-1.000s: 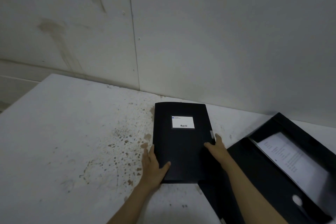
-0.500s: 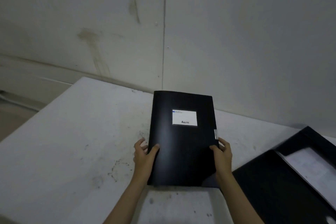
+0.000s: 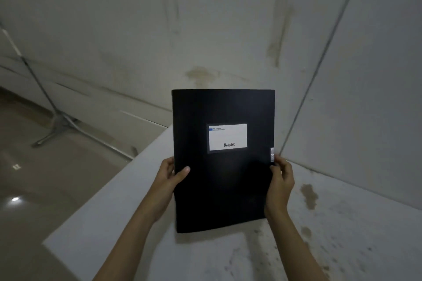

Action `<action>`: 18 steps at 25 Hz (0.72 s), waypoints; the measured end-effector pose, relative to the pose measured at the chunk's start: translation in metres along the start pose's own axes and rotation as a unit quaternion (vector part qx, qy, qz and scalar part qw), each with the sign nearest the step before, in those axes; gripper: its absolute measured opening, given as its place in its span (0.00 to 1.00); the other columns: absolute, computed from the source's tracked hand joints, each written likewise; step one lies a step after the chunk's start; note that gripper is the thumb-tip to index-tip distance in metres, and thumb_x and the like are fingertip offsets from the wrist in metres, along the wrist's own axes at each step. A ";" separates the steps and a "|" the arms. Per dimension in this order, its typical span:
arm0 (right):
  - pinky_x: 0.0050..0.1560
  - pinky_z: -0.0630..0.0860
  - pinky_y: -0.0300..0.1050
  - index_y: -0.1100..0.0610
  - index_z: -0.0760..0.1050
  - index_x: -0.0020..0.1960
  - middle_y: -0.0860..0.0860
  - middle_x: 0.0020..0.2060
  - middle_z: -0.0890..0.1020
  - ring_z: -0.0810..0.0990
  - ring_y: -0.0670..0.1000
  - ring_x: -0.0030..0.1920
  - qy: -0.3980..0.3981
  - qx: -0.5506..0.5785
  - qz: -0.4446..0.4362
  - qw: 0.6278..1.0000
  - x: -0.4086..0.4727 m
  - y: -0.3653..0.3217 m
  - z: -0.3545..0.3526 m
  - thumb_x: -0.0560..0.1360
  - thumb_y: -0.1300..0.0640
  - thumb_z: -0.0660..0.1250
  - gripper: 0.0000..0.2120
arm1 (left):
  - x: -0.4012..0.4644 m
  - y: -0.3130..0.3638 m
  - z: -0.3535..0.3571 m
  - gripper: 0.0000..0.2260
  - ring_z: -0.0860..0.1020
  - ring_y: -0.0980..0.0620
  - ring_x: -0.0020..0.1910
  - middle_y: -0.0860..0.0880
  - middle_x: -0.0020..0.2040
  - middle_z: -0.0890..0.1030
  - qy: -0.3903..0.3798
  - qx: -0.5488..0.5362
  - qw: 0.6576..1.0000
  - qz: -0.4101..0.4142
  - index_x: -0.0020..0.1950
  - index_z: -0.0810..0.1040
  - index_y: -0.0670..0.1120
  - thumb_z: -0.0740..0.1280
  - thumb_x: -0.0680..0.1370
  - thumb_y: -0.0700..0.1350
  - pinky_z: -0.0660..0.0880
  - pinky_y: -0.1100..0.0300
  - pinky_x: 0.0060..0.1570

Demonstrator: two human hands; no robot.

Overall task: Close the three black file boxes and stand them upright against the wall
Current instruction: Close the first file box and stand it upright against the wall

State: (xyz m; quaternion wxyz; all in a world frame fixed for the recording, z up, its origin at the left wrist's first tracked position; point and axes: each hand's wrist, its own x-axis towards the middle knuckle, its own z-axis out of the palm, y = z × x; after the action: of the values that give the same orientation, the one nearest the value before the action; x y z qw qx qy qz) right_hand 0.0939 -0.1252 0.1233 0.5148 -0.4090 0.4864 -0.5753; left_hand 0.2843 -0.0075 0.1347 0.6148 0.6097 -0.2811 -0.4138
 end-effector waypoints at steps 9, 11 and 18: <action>0.64 0.70 0.50 0.51 0.62 0.68 0.51 0.65 0.70 0.70 0.50 0.62 -0.204 -0.114 -0.012 0.972 0.008 0.000 0.110 0.77 0.62 0.59 0.21 | 0.040 0.026 -0.076 0.22 0.76 0.63 0.54 0.58 0.57 0.74 0.055 0.027 0.991 0.122 0.63 0.65 0.48 0.67 0.74 0.35 0.77 0.70 0.50; 0.65 0.66 0.49 0.51 0.55 0.73 0.52 0.72 0.63 0.66 0.53 0.68 -0.253 -0.149 0.011 0.956 0.015 0.005 0.119 0.77 0.61 0.59 0.26 | 0.047 0.017 -0.071 0.22 0.76 0.59 0.55 0.53 0.58 0.74 0.089 0.054 0.985 0.134 0.64 0.64 0.45 0.67 0.73 0.35 0.76 0.69 0.50; 0.62 0.64 0.33 0.56 0.38 0.74 0.52 0.75 0.52 0.55 0.44 0.71 -0.456 -0.260 0.004 0.851 -0.006 0.049 0.140 0.75 0.66 0.63 0.40 | 0.037 -0.036 -0.034 0.18 0.74 0.47 0.46 0.53 0.46 0.73 0.220 0.096 0.960 0.142 0.52 0.65 0.45 0.70 0.71 0.32 0.73 0.68 0.43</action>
State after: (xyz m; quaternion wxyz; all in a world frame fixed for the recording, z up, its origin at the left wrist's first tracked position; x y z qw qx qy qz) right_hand 0.2407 -0.1387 0.1026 0.5559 -0.7425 0.3303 -0.1750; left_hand 0.3256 -0.0187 0.0897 0.6523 0.6958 -0.2614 -0.1483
